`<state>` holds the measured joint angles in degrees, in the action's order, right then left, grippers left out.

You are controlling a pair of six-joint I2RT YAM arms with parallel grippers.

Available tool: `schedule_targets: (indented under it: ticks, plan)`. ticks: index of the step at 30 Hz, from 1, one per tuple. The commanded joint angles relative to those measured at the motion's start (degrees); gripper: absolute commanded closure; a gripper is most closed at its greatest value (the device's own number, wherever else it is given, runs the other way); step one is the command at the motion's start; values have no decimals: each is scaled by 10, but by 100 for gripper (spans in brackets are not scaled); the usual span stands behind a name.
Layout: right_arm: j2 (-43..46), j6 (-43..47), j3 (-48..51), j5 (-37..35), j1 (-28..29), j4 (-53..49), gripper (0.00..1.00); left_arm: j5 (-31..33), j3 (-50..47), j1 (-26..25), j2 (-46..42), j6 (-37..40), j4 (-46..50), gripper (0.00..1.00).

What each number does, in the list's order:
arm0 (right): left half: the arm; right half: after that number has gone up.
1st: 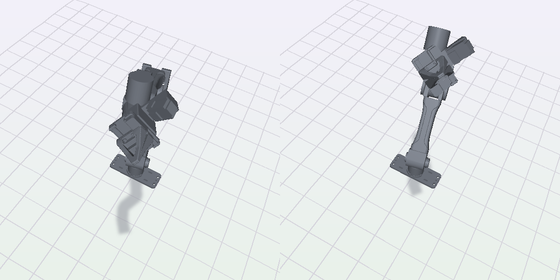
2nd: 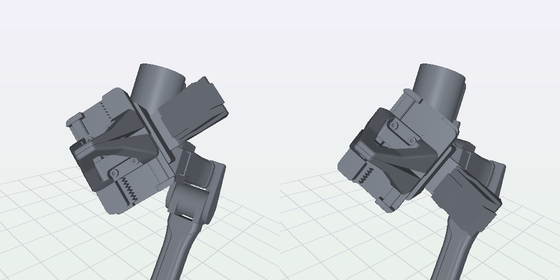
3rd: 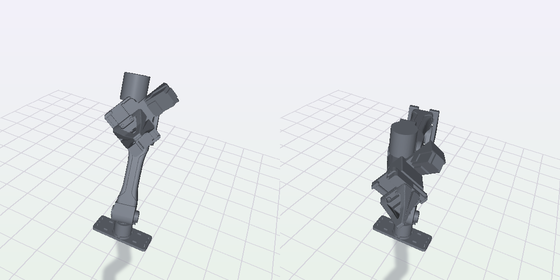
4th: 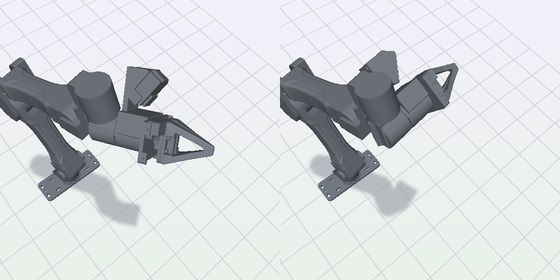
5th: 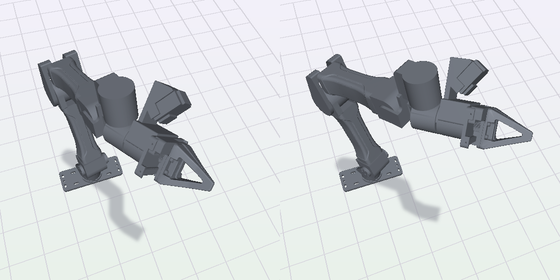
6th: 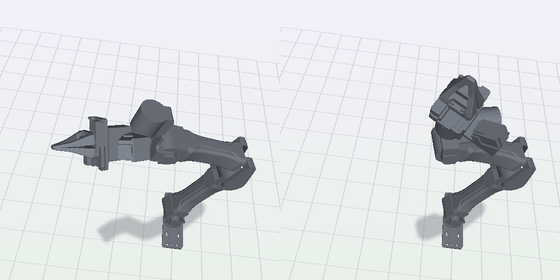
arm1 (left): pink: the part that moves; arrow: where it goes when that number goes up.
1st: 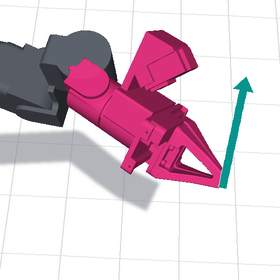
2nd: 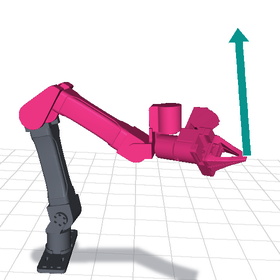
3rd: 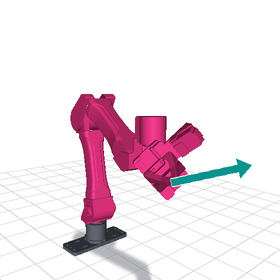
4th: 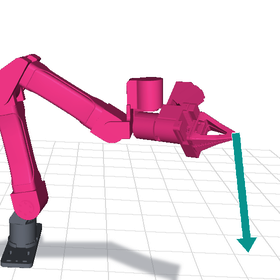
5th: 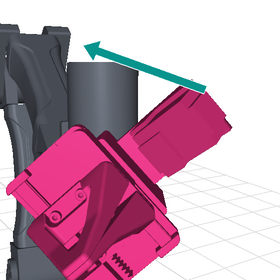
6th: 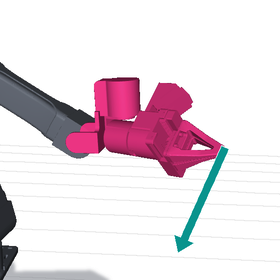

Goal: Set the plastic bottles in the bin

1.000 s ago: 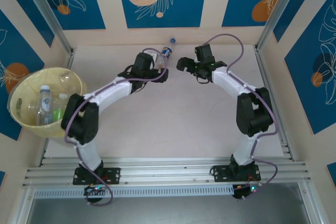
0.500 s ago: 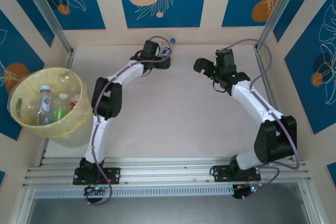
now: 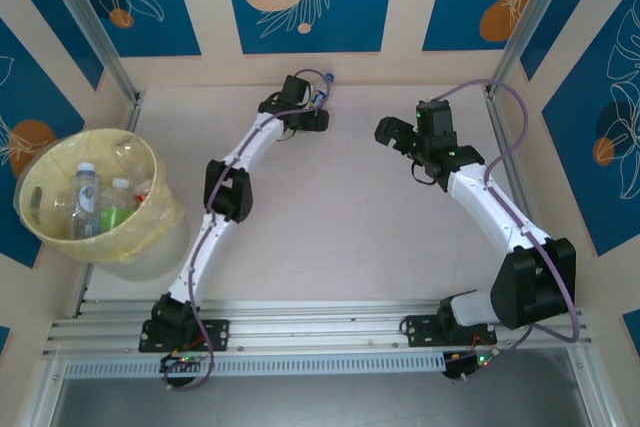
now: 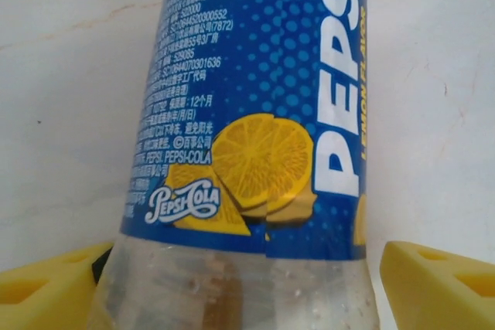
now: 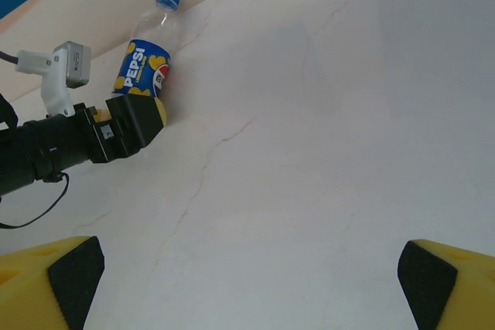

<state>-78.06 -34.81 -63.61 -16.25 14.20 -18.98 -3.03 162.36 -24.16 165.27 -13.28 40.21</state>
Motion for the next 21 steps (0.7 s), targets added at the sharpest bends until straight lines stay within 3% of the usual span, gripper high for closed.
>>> schedule_targets:
  ticks: [1, 5, 8, 21]
  plan:
    - [19, 13, 15, -21, -5, -5, 0, -21, 96, -1, 39, 1, 87, 21]
    - [20, 15, 20, -19, -8, -4, 0, -19, 181, -2, 72, 3, 135, 31]
    - [19, 17, 22, -17, -10, -1, 0, -31, 187, -2, 67, 5, 147, 40]
    - [22, 22, 38, -13, -19, 3, 0, -9, 187, -35, -11, 83, 182, 45]
